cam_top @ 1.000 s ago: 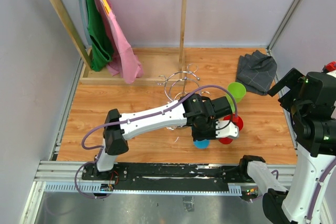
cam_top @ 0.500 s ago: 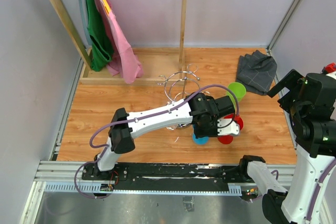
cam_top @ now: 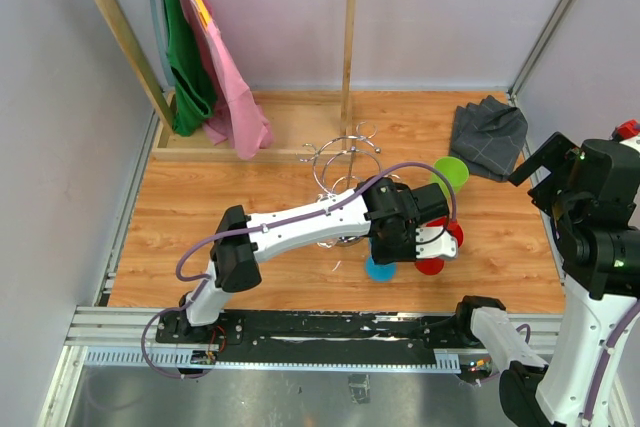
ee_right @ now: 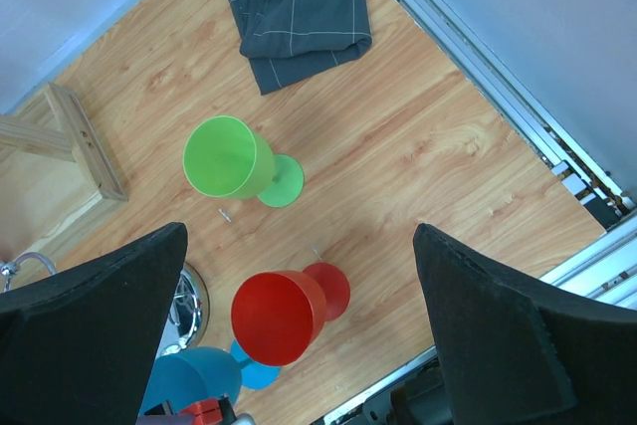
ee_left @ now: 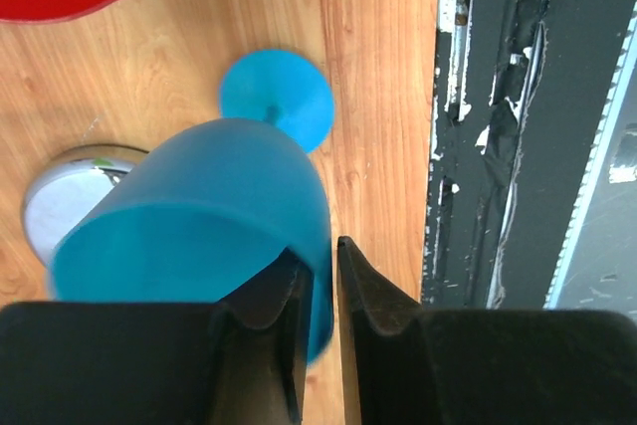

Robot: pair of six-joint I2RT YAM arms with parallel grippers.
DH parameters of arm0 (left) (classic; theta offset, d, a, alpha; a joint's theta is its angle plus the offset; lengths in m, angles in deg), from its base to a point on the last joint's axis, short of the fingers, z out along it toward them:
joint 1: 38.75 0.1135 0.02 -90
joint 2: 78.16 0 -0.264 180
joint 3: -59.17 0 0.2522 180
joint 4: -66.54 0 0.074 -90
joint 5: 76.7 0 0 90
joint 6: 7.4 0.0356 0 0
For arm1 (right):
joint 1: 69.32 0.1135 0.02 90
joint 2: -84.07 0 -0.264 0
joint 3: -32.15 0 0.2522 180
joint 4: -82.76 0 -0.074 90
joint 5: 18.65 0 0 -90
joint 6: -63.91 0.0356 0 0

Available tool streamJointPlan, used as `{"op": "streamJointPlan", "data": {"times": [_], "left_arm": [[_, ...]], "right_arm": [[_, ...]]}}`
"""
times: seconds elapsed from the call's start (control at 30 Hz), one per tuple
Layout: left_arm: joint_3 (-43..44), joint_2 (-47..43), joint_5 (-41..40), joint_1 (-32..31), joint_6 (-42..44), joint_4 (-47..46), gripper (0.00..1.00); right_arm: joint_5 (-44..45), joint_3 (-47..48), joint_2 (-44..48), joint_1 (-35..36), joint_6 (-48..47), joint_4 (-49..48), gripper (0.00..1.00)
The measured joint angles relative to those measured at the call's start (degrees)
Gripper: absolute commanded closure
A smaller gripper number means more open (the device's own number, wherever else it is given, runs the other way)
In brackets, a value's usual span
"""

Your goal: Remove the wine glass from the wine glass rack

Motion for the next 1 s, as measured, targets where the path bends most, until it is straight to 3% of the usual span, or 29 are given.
{"op": "streamJointPlan", "data": {"times": [0.07,0.47,1.0], "left_arm": [[0.04,0.00,-0.07,0.02,0.00,0.02,0.64],[1.20,0.00,-0.96,0.26,0.00,0.26,0.41],[6.05,-6.91,-3.56,0.70,0.35,-0.35,0.29]], "right_arm": [[-0.15,-0.11,0.00,0.00,0.00,-0.07,0.02],[-0.17,-0.33,0.46,-0.02,0.02,-0.22,0.02],[-1.44,0.11,-0.63,-0.02,-0.11,0.11,0.02]]}}
